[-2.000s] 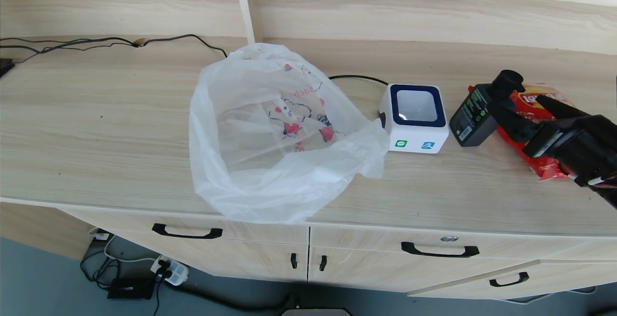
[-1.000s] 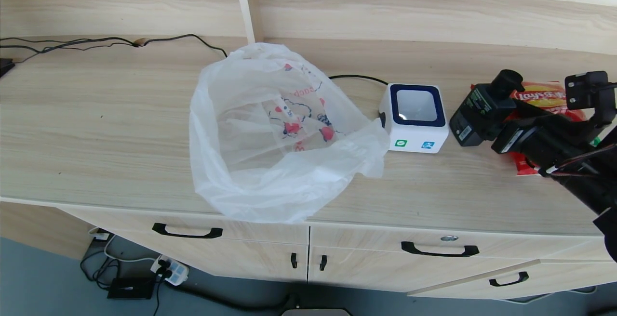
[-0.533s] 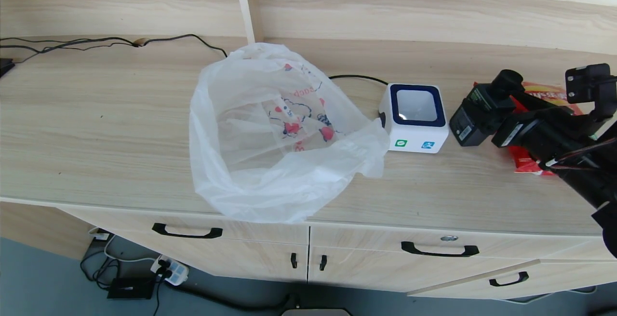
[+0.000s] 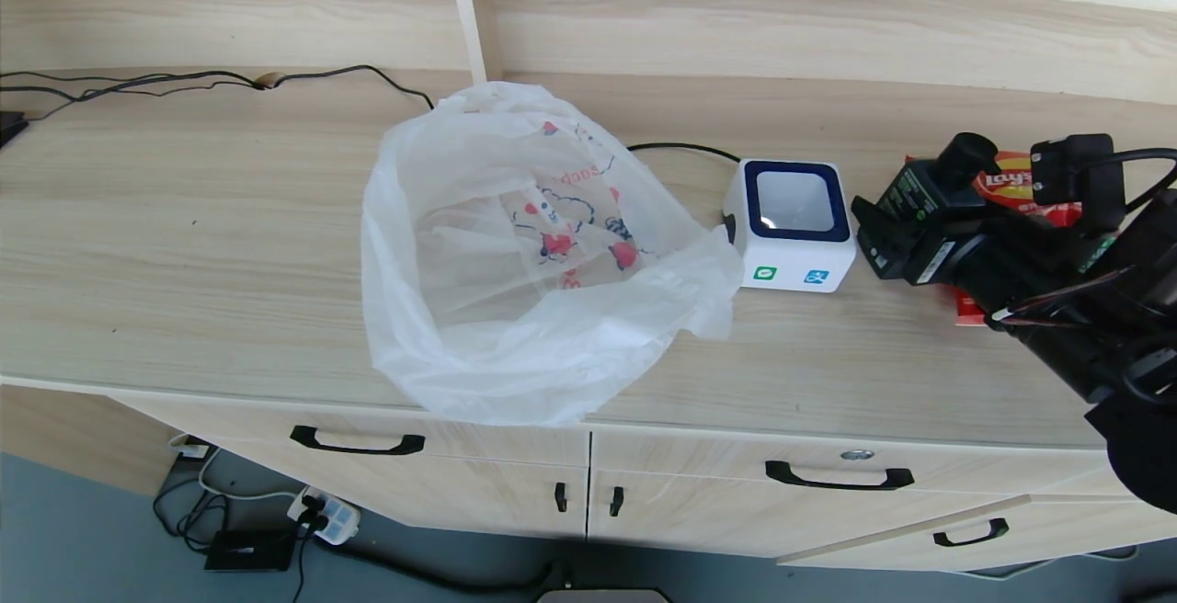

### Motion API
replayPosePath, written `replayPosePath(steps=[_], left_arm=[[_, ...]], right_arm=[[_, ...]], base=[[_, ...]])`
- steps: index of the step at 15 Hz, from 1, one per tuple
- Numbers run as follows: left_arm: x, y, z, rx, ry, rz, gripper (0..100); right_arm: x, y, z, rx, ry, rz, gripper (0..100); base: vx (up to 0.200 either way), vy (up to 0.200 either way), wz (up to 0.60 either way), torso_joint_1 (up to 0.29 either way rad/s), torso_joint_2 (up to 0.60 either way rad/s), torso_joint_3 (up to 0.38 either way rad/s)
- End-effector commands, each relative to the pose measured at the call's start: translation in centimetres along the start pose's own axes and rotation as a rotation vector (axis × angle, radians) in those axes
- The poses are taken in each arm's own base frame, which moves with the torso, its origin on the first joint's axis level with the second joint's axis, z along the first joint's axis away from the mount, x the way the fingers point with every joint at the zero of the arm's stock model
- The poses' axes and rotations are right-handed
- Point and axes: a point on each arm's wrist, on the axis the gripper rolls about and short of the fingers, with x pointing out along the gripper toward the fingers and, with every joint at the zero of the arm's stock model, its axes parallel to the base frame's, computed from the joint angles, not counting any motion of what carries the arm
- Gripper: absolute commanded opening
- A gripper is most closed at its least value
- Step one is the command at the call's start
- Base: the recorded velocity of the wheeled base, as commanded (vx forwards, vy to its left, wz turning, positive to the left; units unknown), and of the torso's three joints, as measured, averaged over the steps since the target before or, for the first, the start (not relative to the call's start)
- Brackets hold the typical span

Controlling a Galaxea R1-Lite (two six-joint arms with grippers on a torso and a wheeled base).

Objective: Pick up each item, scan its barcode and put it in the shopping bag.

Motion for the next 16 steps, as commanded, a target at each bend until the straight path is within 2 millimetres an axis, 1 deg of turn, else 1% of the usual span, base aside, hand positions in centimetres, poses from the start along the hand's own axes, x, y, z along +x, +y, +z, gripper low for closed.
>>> replayPosePath(steps=[1, 4, 7, 11, 13, 14, 16], left_arm=[[0.0, 0.0, 0.0, -0.001, -0.001, 0.001, 100], [0.0, 0.0, 0.0, 0.0, -0.001, 0.001, 100], [0.0, 0.0, 0.0, 0.0, -0.002, 0.0, 100], [0.0, 0.0, 0.0, 0.0, -0.002, 0.0, 100], [0.0, 0.0, 0.0, 0.0, -0.002, 0.0, 100], [0.0, 0.0, 0.0, 0.0, -0.002, 0.001, 100], [0.0, 0.0, 0.0, 0.0, -0.002, 0.0, 100]], right_arm=[[0.4, -0.1, -0.5, 0.009, 0.011, -0.002, 100], [0.5, -0.7, -1.1, 0.015, 0.028, -0.021, 100], [0.5, -2.1, -1.3, 0.008, 0.031, -0.058, 100], [1.2, -2.0, -1.5, 0.006, 0.026, -0.034, 100], [1.4, -1.7, -1.5, 0.008, 0.023, -0.02, 100], [1.4, -1.5, -1.5, 0.009, 0.022, -0.014, 0], [1.3, -1.2, -1.5, 0.012, 0.024, -0.007, 0]], base=[[0.0, 0.0, 0.0, 0.0, 0.0, 0.0], [0.0, 0.0, 0.0, 0.0, 0.0, 0.0], [0.0, 0.0, 0.0, 0.0, 0.0, 0.0], [0.0, 0.0, 0.0, 0.0, 0.0, 0.0], [0.0, 0.0, 0.0, 0.0, 0.0, 0.0], [0.0, 0.0, 0.0, 0.0, 0.0, 0.0], [0.0, 0.0, 0.0, 0.0, 0.0, 0.0]])
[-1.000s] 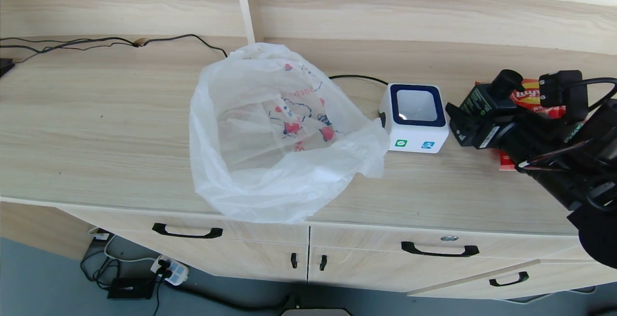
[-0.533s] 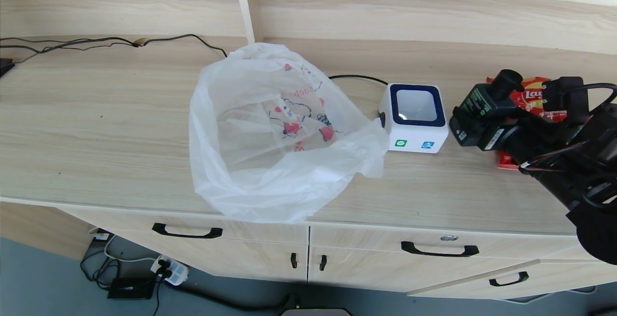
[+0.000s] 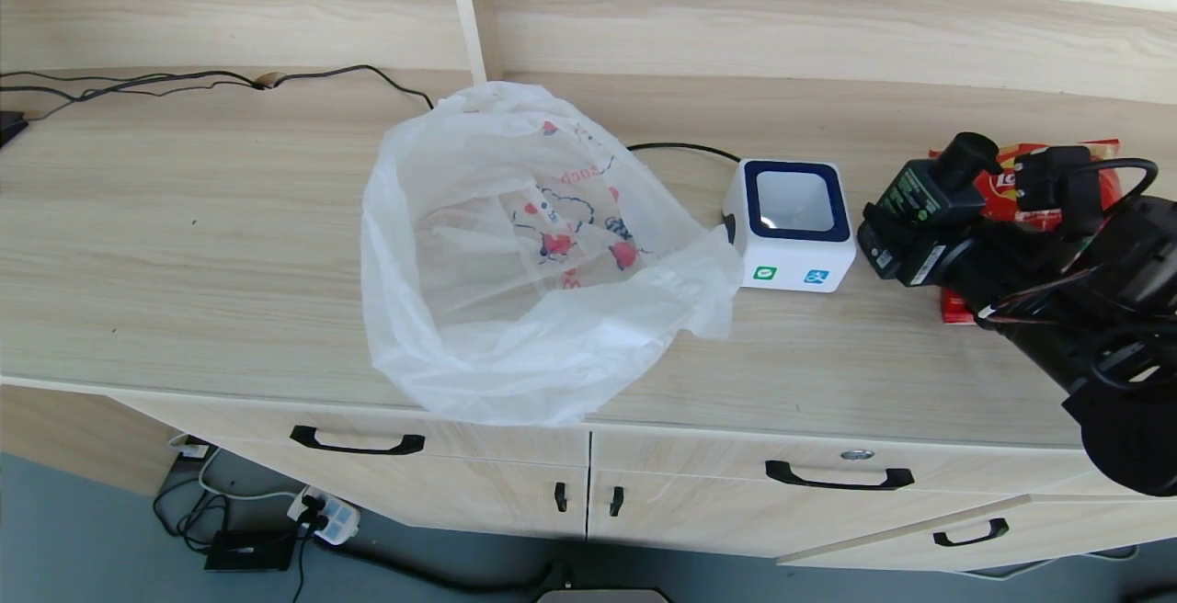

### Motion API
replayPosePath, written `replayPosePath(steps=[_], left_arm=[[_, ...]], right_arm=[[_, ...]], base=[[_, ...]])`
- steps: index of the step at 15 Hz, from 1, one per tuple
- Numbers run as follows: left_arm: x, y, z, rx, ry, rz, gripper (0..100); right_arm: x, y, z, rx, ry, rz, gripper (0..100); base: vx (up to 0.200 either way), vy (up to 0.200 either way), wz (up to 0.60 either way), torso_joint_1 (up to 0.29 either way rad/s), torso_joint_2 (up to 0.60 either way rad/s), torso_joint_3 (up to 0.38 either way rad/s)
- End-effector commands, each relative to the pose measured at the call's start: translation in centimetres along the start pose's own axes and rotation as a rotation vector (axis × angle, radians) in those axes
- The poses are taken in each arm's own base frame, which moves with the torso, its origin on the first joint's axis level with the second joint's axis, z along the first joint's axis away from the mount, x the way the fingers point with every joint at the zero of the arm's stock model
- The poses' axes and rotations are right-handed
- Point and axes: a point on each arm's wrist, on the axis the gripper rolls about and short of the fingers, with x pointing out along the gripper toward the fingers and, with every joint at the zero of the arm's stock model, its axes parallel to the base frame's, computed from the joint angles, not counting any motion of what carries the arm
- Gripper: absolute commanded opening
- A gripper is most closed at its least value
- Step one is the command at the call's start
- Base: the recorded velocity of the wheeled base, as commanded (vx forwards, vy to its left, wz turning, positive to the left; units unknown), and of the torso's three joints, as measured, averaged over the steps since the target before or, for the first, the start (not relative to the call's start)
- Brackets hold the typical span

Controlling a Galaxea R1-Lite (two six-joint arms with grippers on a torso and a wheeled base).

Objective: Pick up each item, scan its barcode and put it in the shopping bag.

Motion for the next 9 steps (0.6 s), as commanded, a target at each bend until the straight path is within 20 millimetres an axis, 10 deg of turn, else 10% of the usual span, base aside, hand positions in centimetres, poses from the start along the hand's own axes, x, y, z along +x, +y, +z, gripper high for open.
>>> replayPosePath(steps=[1, 9], left_arm=[[0.0, 0.0, 0.0, 0.0, -0.001, 0.0, 100], [0.0, 0.0, 0.0, 0.0, 0.001, 0.0, 100]], right_arm=[[-0.1, 0.2, 0.1, 0.002, -0.006, 0.006, 0], [-2.7, 1.8, 2.3, 0.013, -0.045, 0.056, 0]], base=[[0.0, 0.0, 0.0, 0.0, 0.0, 0.0], [0.0, 0.0, 0.0, 0.0, 0.0, 0.0]])
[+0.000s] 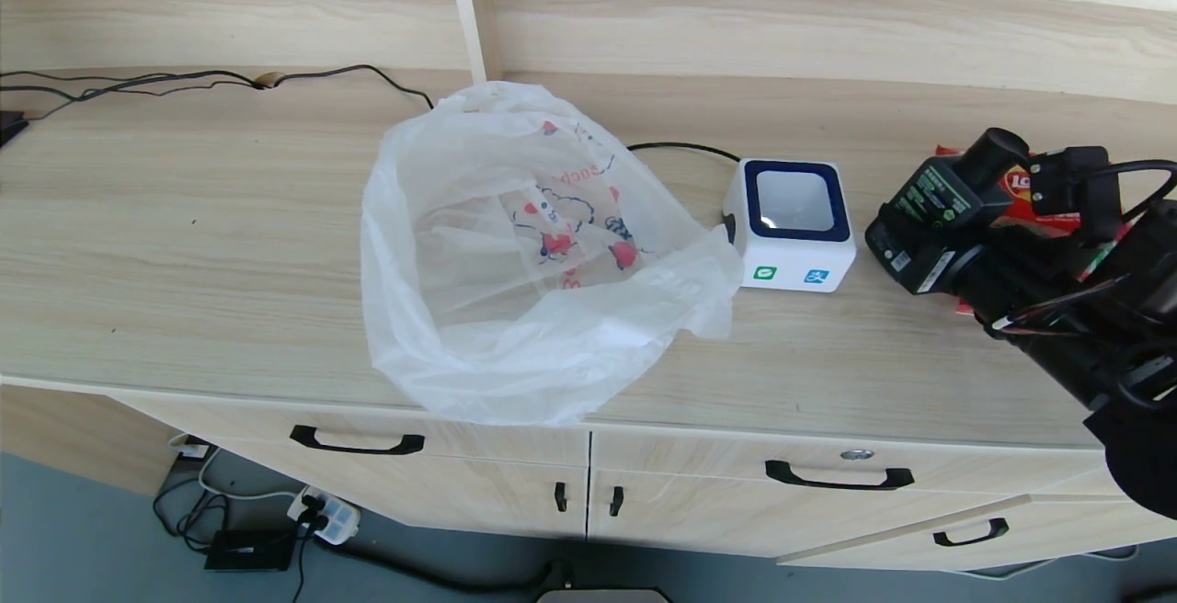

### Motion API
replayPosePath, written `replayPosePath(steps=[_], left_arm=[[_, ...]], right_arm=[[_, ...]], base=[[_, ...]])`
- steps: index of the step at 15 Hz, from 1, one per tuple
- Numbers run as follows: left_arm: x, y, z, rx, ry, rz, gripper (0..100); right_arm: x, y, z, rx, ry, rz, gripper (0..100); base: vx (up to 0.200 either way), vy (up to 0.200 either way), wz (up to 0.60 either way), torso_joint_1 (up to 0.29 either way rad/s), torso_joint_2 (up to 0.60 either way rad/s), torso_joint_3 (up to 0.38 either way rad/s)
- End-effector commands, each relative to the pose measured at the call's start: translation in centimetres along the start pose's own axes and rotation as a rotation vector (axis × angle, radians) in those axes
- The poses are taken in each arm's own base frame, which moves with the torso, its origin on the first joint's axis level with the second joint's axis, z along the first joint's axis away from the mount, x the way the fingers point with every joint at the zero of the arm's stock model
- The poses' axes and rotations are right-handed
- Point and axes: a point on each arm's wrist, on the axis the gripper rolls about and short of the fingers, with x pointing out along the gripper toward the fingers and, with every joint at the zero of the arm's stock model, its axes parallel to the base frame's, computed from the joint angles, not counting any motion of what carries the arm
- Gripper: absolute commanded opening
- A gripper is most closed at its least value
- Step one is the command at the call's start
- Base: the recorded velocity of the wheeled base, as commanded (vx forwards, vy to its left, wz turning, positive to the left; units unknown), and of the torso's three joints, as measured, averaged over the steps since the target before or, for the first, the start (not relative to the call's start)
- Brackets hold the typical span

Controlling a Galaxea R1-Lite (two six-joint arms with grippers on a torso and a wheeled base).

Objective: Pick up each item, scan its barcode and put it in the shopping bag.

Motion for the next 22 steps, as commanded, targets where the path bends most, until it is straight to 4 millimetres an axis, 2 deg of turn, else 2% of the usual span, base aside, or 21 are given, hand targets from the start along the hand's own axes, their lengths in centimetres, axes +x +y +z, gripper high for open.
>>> replayPosePath(steps=[1, 3, 9, 11, 14, 17, 18, 20, 22], left_arm=[[0.0, 0.0, 0.0, -0.001, 0.0, 0.0, 100], [0.0, 0.0, 0.0, -0.001, 0.0, 0.0, 100], [0.0, 0.0, 0.0, -0.001, -0.002, 0.0, 100], [0.0, 0.0, 0.0, -0.001, -0.002, 0.001, 100], [0.0, 0.0, 0.0, -0.001, 0.0, 0.001, 100], [0.0, 0.0, 0.0, -0.003, 0.0, 0.001, 100], [0.0, 0.0, 0.0, -0.003, -0.002, 0.001, 100], [0.0, 0.0, 0.0, 0.0, -0.002, 0.0, 100], [0.0, 0.0, 0.0, 0.0, -0.003, 0.002, 100]], right_arm=[[-1.7, 1.3, 1.6, 0.007, -0.037, 0.043, 0], [-3.0, 1.9, 1.6, 0.013, -0.022, 0.065, 0], [-5.2, 3.4, 5.1, 0.095, -0.137, 0.131, 0], [-6.7, 5.3, 7.2, 0.206, -0.199, 0.232, 0], [-9.0, 8.4, 8.9, 0.343, -0.22, 0.458, 0], [-9.6, 10.9, 10.5, 0.406, -0.256, 0.612, 0], [-10.0, 11.6, 10.7, 0.43, -0.252, 0.669, 0], [-11.9, 14.5, 11.4, 0.546, -0.211, 0.879, 0], [-12.7, 15.4, 11.3, 0.619, -0.161, 0.943, 0]], base=[[0.0, 0.0, 0.0, 0.0, 0.0, 0.0], [0.0, 0.0, 0.0, 0.0, 0.0, 0.0], [0.0, 0.0, 0.0, 0.0, 0.0, 0.0], [0.0, 0.0, 0.0, 0.0, 0.0, 0.0], [0.0, 0.0, 0.0, 0.0, 0.0, 0.0], [0.0, 0.0, 0.0, 0.0, 0.0, 0.0], [0.0, 0.0, 0.0, 0.0, 0.0, 0.0], [0.0, 0.0, 0.0, 0.0, 0.0, 0.0], [0.0, 0.0, 0.0, 0.0, 0.0, 0.0]])
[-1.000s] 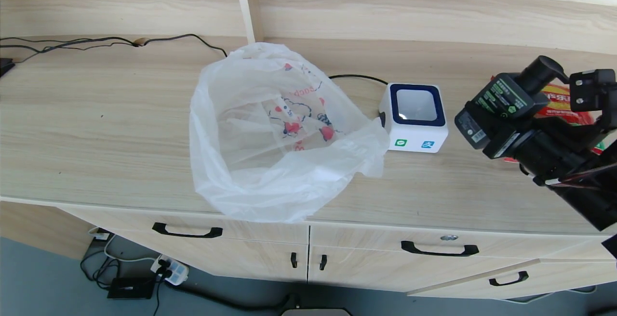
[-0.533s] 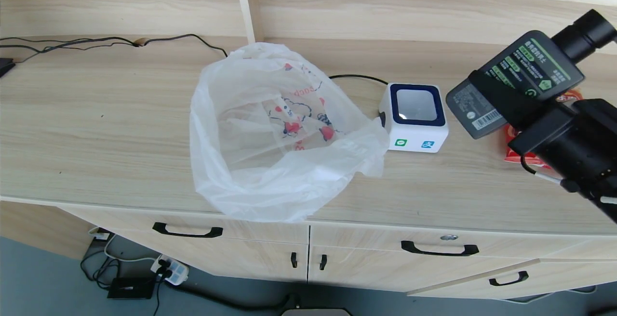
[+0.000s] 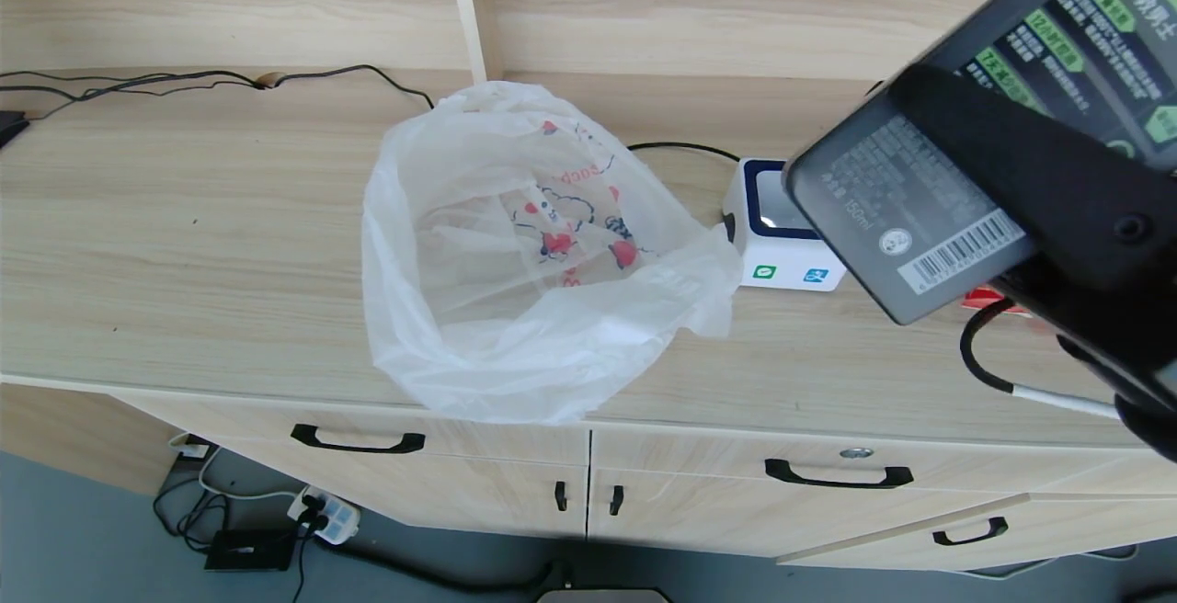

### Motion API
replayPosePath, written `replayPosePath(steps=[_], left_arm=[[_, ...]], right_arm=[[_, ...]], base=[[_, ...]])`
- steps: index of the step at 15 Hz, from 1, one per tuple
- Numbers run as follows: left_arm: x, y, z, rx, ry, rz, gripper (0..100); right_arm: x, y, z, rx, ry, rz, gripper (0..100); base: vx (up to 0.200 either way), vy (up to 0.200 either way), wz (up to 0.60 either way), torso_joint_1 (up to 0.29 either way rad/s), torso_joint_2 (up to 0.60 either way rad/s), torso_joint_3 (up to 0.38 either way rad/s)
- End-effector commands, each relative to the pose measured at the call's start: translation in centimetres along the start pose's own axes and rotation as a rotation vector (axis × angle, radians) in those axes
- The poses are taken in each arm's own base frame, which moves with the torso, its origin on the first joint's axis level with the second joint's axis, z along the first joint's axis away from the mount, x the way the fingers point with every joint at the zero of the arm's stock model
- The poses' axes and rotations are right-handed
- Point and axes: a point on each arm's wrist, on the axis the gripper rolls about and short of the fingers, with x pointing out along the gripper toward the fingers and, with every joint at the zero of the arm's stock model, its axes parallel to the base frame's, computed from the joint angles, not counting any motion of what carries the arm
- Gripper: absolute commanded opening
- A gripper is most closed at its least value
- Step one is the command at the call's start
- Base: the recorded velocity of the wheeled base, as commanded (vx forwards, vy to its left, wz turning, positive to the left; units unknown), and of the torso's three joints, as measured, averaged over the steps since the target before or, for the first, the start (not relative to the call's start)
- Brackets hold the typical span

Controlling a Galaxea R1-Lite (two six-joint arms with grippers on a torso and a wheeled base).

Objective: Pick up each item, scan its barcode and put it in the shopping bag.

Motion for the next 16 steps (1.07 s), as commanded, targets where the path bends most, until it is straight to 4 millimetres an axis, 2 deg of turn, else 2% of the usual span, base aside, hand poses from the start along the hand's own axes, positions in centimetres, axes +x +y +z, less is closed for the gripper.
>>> replayPosePath(steps=[1, 3, 8, 10, 16], left_arm=[[0.0, 0.0, 0.0, 0.0, -0.003, 0.0, 100], [0.0, 0.0, 0.0, 0.002, -0.003, 0.0, 100], [0.0, 0.0, 0.0, 0.002, -0.005, 0.002, 100], [0.0, 0.0, 0.0, 0.0, -0.003, 0.002, 100], [0.0, 0.0, 0.0, -0.003, -0.002, 0.0, 100]], right_arm=[[0.1, 1.7, -0.9, 0.091, 0.039, 0.076, 0], [-0.2, 1.6, -1.4, 0.116, 0.06, 0.071, 0], [2.0, 3.1, -1.9, 0.167, 0.065, 0.153, 0], [2.8, 3.0, -2.3, 0.171, 0.071, 0.152, 0], [2.5, 3.1, -2.1, 0.179, 0.069, 0.156, 0]], base=[[0.0, 0.0, 0.0, 0.0, 0.0, 0.0], [0.0, 0.0, 0.0, 0.0, 0.0, 0.0], [0.0, 0.0, 0.0, 0.0, 0.0, 0.0], [0.0, 0.0, 0.0, 0.0, 0.0, 0.0], [0.0, 0.0, 0.0, 0.0, 0.0, 0.0]])
